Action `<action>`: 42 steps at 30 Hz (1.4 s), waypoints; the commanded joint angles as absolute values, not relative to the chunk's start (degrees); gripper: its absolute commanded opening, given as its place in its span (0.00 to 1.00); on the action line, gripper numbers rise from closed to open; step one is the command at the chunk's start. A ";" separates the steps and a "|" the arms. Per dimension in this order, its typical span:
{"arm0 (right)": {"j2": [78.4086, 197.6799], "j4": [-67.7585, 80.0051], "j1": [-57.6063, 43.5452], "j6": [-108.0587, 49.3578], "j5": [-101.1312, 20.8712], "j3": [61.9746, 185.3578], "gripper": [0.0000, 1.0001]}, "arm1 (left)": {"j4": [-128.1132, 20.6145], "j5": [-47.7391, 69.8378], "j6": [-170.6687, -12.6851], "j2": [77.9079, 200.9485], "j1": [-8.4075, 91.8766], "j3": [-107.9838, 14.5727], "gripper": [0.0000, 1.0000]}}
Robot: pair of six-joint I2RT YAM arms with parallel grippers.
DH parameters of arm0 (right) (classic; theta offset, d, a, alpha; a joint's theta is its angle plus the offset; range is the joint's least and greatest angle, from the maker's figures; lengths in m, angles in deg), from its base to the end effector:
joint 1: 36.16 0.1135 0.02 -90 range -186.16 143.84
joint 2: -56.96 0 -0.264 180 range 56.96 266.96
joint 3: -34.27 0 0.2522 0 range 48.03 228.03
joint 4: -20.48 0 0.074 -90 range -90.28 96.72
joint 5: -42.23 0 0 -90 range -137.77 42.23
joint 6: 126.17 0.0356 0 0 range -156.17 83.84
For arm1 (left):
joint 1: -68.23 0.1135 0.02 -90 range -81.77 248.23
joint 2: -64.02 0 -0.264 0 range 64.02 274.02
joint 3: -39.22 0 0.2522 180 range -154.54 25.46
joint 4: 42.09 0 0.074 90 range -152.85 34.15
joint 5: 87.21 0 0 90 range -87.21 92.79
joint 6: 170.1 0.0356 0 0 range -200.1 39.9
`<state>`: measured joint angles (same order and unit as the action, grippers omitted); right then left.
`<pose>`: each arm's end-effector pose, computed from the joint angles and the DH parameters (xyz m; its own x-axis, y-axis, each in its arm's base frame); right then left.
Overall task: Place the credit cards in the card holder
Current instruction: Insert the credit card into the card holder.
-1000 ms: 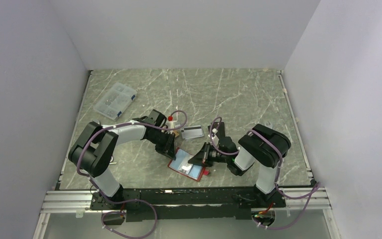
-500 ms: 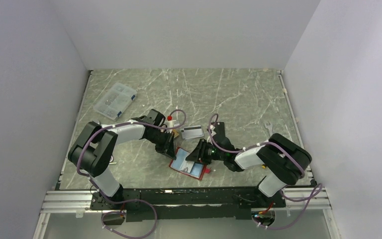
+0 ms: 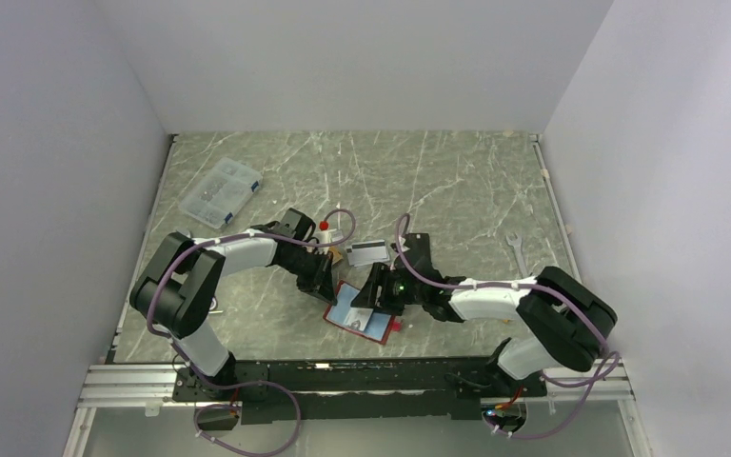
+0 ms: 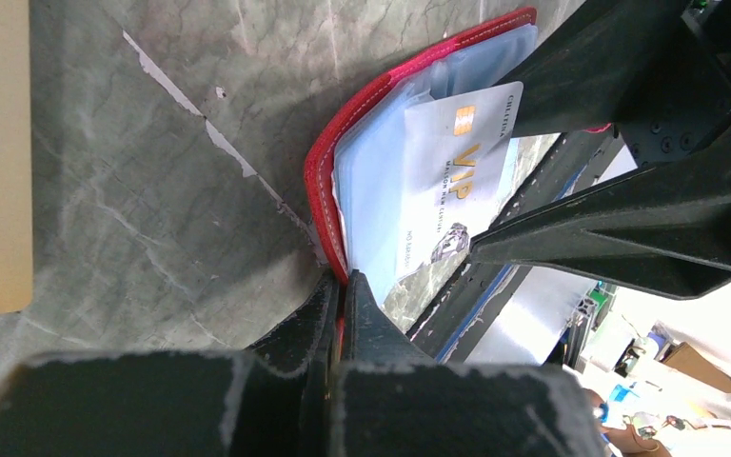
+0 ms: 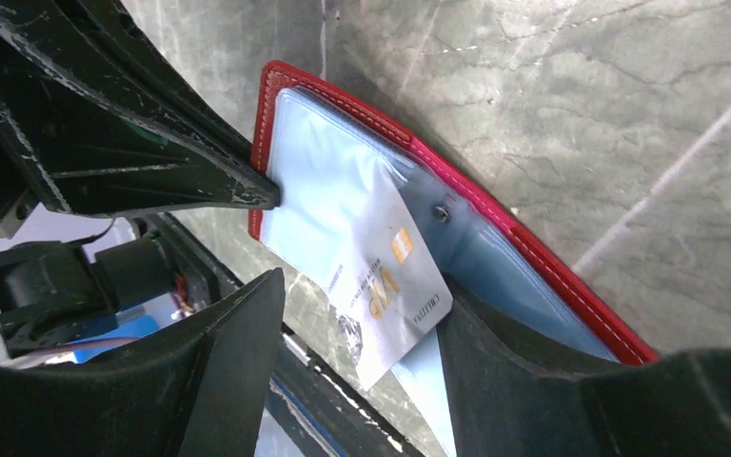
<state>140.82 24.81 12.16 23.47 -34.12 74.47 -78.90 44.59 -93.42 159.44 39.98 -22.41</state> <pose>0.1654 0.1984 0.1330 -0.9440 0.2007 -0.2619 -0.0645 0.6661 0.7430 0.2424 -0.1572 0.1412 -0.9347 0.3073 -0.1784 0.3417 0.6399 -0.6883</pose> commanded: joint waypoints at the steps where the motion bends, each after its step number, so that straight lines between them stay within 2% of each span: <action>1: 137.36 4.17 12.95 19.47 -41.69 75.28 0.62 | -78.36 44.06 -93.23 158.86 40.46 -21.76 0.00; 7: 132.65 -4.21 14.44 19.04 -44.84 77.81 0.58 | -78.34 44.30 -93.37 159.11 40.48 -21.89 0.00; 21: 137.83 0.85 18.94 19.52 -45.11 80.92 0.24 | -78.72 44.44 -93.22 159.64 40.54 -22.43 0.00; 28: 140.41 3.85 18.91 18.85 -44.88 81.54 0.23 | -78.80 44.79 -93.04 159.29 40.48 -22.52 0.01; 36: 143.38 3.10 18.94 16.07 -45.27 86.09 0.21 | -78.65 45.85 -92.95 159.03 40.44 -22.71 0.16; 42: 144.46 3.48 18.95 14.19 -45.18 88.34 0.21 | -78.88 45.79 -92.58 158.78 40.45 -22.87 0.22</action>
<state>143.53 3.58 18.69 16.63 -43.39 85.83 -79.08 44.61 -93.29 159.44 40.40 -22.24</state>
